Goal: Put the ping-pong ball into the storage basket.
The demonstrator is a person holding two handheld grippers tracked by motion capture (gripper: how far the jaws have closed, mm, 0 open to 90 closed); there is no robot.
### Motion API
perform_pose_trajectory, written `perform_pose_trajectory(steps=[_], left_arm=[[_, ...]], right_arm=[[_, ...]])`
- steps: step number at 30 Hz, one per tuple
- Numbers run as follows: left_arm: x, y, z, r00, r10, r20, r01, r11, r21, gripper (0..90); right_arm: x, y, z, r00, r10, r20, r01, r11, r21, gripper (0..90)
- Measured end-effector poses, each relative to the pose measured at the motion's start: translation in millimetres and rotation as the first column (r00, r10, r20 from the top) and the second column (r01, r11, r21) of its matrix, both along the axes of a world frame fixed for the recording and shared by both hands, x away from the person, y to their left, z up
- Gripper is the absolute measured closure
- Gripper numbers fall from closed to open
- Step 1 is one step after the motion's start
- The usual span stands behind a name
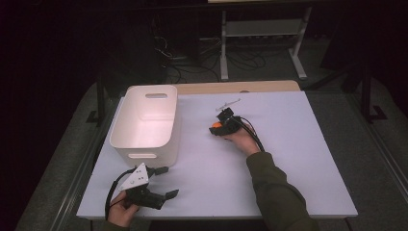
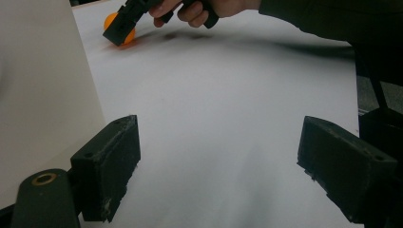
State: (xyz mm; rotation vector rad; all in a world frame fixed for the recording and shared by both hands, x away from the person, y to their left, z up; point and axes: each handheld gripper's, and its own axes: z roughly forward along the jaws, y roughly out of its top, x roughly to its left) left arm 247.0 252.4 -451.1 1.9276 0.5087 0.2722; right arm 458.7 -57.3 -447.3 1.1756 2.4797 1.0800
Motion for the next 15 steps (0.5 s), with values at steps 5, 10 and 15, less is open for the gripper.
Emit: perform_pose_trajectory(steps=[5,10,15], left_arm=[[0.2,0.1,0.0,1.0000,0.000,0.000,0.000,1.0000,-0.001,14.1],[0.1,0.1,0.0,1.0000,0.000,0.000,0.000,1.0000,-0.001,14.1],[0.1,0.0,0.1,1.0000,0.000,-0.001,0.000,1.0000,0.002,14.1]], right_arm=[[-1.7,-0.7,2.2,0.9999,0.010,-0.002,-0.010,1.000,0.005,49.7],[-5.8,-1.4,5.6,0.9996,0.029,-0.001,-0.029,1.000,0.011,49.7],[-10.5,-2.0,9.5,0.9989,0.047,-0.002,-0.047,0.999,0.013,49.7]])
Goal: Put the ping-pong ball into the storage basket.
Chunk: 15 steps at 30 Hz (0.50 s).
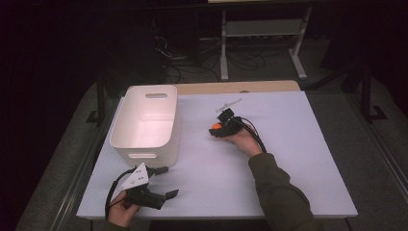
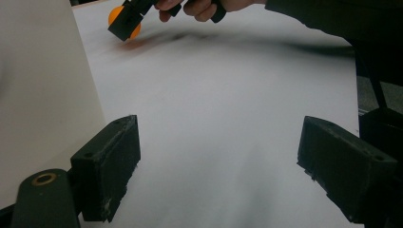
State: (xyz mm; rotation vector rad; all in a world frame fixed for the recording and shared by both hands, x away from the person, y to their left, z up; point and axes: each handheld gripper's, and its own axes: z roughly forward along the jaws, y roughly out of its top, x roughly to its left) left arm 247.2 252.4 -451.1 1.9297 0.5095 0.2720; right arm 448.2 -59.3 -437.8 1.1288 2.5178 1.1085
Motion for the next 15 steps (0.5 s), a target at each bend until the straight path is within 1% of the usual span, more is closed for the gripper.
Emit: perform_pose_trajectory(steps=[7,15], left_arm=[[0.0,0.0,0.0,1.0000,0.000,0.000,0.000,1.0000,-0.001,14.1],[0.0,-0.1,0.0,1.0000,0.001,-0.001,-0.001,1.0000,0.000,14.1]], right_arm=[[-6.9,-0.2,3.7,0.9998,0.021,0.001,-0.021,1.000,-0.004,49.8],[-13.3,-0.1,6.6,0.9990,0.045,0.001,-0.045,0.999,0.007,49.8]])
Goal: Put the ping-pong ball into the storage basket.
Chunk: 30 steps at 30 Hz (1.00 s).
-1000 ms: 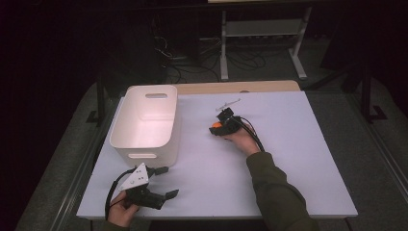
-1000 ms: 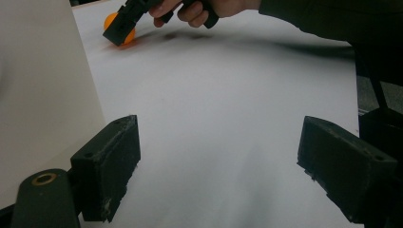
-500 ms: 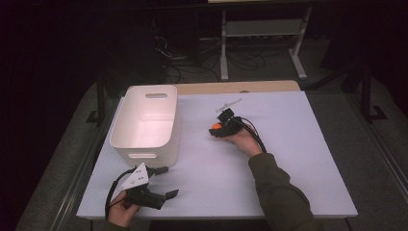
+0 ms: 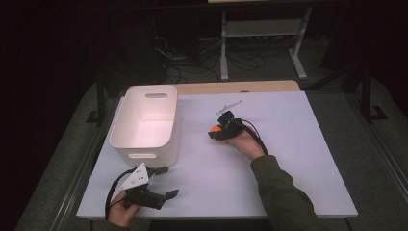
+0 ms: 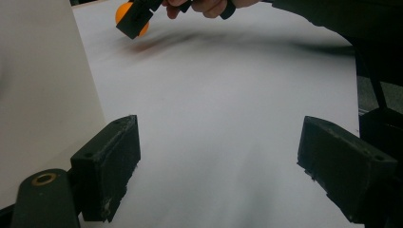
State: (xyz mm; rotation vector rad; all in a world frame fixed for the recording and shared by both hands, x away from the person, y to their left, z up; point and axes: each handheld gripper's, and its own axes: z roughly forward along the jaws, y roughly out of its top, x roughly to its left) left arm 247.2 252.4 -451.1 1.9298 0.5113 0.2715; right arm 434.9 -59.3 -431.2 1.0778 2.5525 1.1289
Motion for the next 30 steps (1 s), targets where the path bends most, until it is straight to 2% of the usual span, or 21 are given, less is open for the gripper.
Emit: perform_pose_trajectory(steps=[30], left_arm=[[-0.2,0.0,0.0,1.0000,0.000,0.003,0.000,1.0000,0.001,14.1]], right_arm=[[-31.9,6.8,7.6,0.9940,0.109,0.000,-0.109,0.994,0.031,49.8]])
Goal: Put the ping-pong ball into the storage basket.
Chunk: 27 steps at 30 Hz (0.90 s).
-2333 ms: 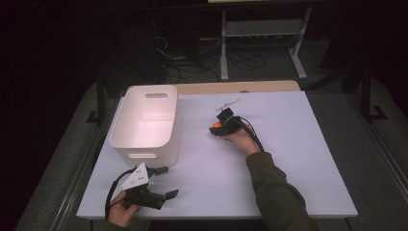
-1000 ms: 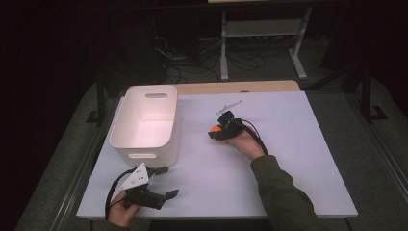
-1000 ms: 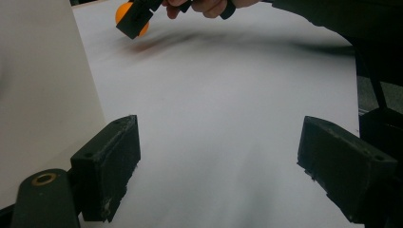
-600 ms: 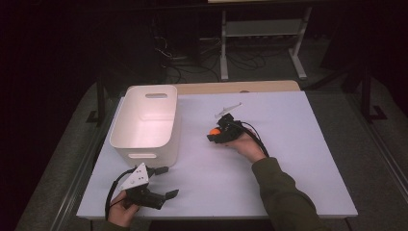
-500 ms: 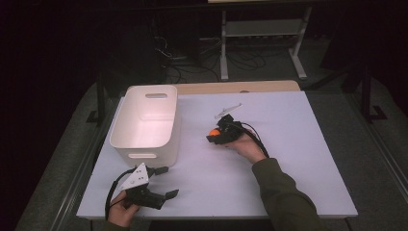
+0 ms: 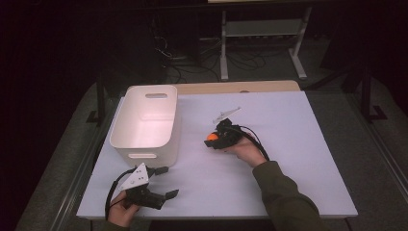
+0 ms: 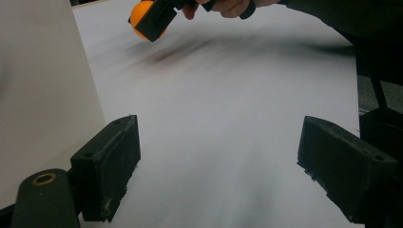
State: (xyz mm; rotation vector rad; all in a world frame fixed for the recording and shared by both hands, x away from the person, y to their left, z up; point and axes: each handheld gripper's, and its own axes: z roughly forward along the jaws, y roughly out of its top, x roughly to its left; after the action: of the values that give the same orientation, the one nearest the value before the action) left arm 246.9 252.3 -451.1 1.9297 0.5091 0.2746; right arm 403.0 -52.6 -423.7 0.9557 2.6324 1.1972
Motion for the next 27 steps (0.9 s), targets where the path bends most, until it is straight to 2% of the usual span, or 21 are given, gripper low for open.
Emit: perform_pose_trajectory(steps=[15,27], left_arm=[[-0.1,-0.3,-0.1,1.0000,-0.001,0.001,0.001,1.0000,0.000,14.1],[-0.4,-0.3,0.0,1.0000,-0.002,0.003,0.002,1.0000,-0.001,14.1]], right_arm=[[-11.3,9.5,3.9,0.9975,0.070,-0.001,-0.070,0.998,0.002,49.8],[-21.0,20.2,6.9,0.9916,0.129,-0.008,-0.129,0.992,0.004,49.8]])
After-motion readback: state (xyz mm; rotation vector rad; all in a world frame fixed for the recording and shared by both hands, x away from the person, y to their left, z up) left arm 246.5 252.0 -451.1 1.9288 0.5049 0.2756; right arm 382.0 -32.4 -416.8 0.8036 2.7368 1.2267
